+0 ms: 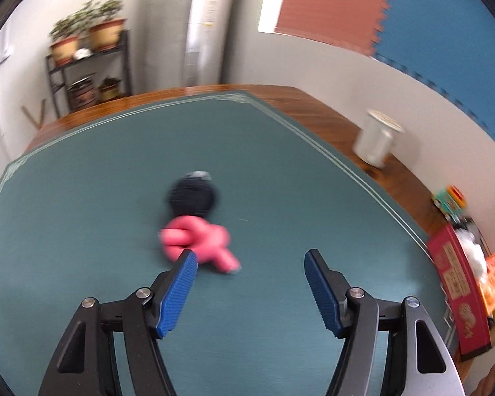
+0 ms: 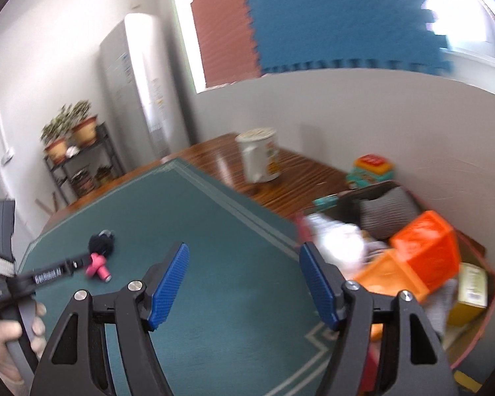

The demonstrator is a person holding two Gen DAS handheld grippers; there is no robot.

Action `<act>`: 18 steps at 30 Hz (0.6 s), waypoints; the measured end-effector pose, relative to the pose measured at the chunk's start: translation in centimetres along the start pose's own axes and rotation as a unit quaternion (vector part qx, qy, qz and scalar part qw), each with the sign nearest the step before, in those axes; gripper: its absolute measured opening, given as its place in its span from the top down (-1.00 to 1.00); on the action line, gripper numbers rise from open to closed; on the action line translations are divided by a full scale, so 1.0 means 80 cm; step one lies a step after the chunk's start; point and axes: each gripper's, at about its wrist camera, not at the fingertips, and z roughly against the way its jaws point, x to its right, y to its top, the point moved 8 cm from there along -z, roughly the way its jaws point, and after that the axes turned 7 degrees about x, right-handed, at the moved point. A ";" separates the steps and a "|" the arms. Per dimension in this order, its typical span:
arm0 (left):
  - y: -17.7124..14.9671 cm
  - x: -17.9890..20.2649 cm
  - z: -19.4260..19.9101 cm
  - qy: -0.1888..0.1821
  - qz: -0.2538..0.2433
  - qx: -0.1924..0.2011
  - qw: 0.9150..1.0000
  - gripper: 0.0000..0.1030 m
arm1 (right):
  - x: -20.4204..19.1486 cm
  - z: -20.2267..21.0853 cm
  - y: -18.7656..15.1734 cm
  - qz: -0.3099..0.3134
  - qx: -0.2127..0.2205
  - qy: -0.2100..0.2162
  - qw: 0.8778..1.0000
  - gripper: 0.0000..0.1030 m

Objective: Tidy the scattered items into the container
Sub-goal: 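Grasp the pink foam knot with the left tool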

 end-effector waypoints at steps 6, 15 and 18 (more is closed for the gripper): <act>0.006 -0.054 -0.008 0.016 0.042 -0.001 0.999 -0.34 | -0.048 -0.029 -0.019 0.025 -0.033 0.035 0.999 -0.43; -0.003 -0.047 -0.057 0.014 0.030 -0.035 0.999 -0.34 | -0.075 -0.049 -0.037 0.041 -0.052 0.042 0.997 -0.43; -0.009 -0.039 -0.071 0.011 0.024 -0.042 0.999 -0.34 | -0.077 -0.057 -0.038 0.044 -0.059 0.039 0.996 -0.43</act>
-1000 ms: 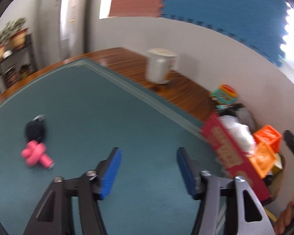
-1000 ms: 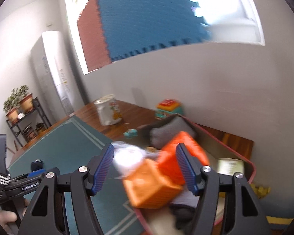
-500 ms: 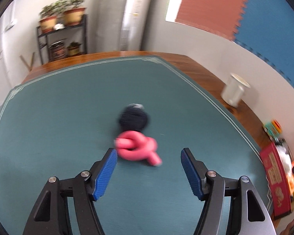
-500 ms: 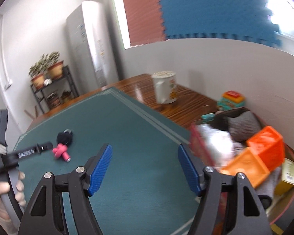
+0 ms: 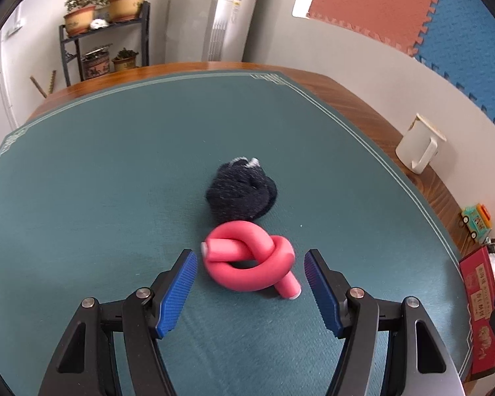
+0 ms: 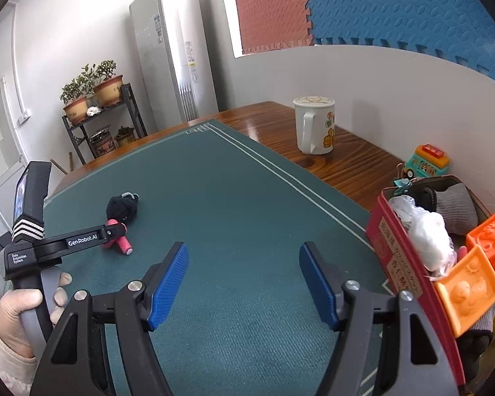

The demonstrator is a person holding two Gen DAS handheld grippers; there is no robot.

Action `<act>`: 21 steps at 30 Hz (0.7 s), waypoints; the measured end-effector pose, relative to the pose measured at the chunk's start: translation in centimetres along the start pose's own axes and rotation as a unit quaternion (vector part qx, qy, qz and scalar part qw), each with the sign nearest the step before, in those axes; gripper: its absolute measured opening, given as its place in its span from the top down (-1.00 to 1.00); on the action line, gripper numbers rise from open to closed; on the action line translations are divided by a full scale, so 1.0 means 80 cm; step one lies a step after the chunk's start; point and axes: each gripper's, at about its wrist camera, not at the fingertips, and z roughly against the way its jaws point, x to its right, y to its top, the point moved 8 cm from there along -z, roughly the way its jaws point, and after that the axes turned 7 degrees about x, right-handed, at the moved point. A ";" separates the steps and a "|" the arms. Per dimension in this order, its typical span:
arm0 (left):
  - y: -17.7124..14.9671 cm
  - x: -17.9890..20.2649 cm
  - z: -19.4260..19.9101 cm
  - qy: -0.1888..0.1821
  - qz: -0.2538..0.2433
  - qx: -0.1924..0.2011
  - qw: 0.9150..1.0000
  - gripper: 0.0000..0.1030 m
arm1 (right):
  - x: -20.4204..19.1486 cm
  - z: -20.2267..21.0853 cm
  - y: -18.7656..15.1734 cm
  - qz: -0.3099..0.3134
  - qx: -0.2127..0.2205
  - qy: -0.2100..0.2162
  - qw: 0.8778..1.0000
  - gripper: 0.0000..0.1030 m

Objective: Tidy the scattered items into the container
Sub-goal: 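Grasp the pink foam knot with the left tool, then grasp the black fuzzy sock with the right tool while the left holds the knot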

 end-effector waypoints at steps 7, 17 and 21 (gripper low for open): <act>-0.007 -0.018 -0.020 0.004 0.010 -0.006 1.000 -0.26 | -0.027 -0.026 0.007 0.015 -0.018 0.020 1.000 -0.43; 0.016 -0.048 0.004 0.025 0.043 0.018 0.999 -0.24 | -0.106 -0.100 0.008 0.046 -0.078 0.082 0.993 -0.43; 0.026 -0.067 0.012 0.054 0.052 0.033 0.997 -0.24 | -0.145 -0.133 0.014 0.052 -0.102 0.121 0.986 -0.43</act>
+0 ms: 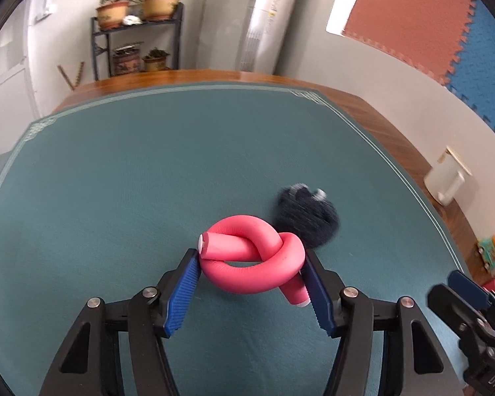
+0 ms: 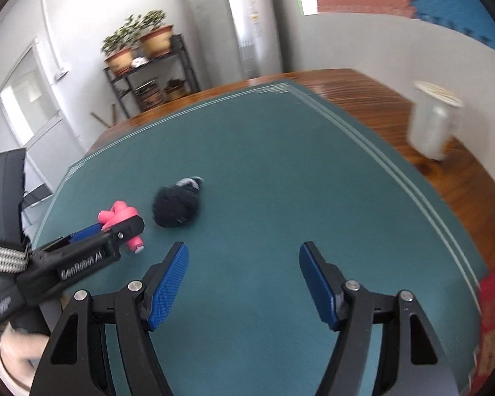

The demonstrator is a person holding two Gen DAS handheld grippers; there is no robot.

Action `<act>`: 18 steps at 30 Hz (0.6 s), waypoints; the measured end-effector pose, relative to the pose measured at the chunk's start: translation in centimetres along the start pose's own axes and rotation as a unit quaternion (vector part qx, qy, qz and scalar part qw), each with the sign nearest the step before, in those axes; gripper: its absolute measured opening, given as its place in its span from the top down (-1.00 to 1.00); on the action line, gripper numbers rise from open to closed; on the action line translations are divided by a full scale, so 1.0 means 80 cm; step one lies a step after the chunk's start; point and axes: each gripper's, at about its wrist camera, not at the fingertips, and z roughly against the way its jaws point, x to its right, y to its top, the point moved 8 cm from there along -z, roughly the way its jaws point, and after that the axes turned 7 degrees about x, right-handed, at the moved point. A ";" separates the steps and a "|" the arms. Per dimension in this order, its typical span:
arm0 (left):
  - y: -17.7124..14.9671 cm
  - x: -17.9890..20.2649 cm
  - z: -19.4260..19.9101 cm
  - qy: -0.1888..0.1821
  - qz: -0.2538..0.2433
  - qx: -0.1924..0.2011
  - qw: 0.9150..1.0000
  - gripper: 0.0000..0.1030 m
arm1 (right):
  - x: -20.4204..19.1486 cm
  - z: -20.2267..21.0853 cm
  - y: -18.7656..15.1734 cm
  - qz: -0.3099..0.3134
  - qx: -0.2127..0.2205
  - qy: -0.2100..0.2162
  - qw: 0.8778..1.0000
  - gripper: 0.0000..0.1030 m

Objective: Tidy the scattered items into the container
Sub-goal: 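Grasp the black fuzzy sock with the right tool while the left holds the knot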

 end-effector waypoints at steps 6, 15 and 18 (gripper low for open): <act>0.007 -0.033 0.001 0.036 0.025 0.006 0.999 -0.24 | -0.039 -0.058 0.022 0.004 -0.018 0.032 0.999 -0.43; 0.006 -0.057 0.003 0.071 0.029 0.008 0.997 -0.23 | -0.073 -0.115 0.018 -0.015 -0.052 0.068 0.996 -0.42; 0.004 -0.063 0.003 0.082 0.032 0.007 0.996 -0.23 | -0.079 -0.126 0.014 -0.020 -0.063 0.072 0.995 -0.42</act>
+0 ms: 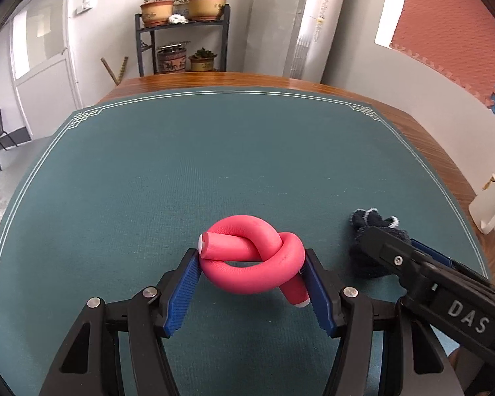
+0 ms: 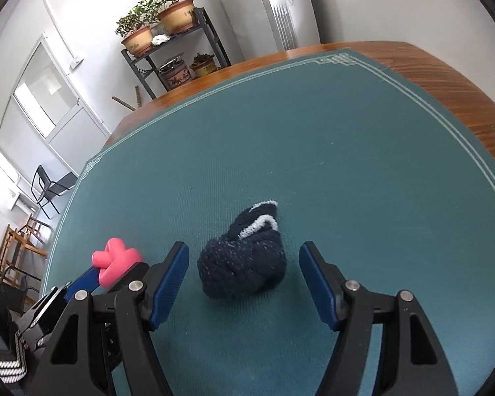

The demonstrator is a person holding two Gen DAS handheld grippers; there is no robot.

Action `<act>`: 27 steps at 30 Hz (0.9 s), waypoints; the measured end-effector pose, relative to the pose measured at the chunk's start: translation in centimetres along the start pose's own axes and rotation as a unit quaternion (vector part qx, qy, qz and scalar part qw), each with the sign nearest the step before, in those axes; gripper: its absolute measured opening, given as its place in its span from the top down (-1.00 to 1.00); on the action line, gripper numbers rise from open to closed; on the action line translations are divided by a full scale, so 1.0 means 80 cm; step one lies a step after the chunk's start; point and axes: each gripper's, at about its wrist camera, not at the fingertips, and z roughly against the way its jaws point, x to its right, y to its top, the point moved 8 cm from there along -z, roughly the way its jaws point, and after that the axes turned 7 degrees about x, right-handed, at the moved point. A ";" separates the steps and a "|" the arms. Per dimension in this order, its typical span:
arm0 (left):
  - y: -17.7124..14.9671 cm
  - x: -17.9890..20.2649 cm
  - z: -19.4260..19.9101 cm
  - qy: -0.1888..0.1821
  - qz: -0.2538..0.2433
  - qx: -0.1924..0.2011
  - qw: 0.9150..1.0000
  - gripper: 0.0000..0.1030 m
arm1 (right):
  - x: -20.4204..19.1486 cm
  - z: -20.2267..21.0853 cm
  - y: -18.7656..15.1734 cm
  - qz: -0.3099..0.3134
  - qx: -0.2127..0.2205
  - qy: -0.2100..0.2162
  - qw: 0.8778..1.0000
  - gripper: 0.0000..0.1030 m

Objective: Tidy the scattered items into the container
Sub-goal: 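Grasp the black fuzzy sock with the right tool while the left holds the knot, then carry the black sock into the tin and open the right tool while the left carries the knot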

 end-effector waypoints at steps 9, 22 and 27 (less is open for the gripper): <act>-0.013 0.005 -0.009 -0.001 -0.011 -0.013 1.000 -0.23 | 0.003 0.002 -0.010 0.006 -0.004 -0.002 1.000 -0.06; -0.006 0.030 0.018 -0.033 -0.031 0.014 0.999 -0.23 | 0.047 0.088 -0.010 -0.025 0.063 -0.057 0.996 -0.04; -0.006 0.052 0.039 -0.057 -0.047 0.025 0.997 -0.23 | 0.057 0.130 -0.016 -0.021 0.092 -0.080 0.992 -0.04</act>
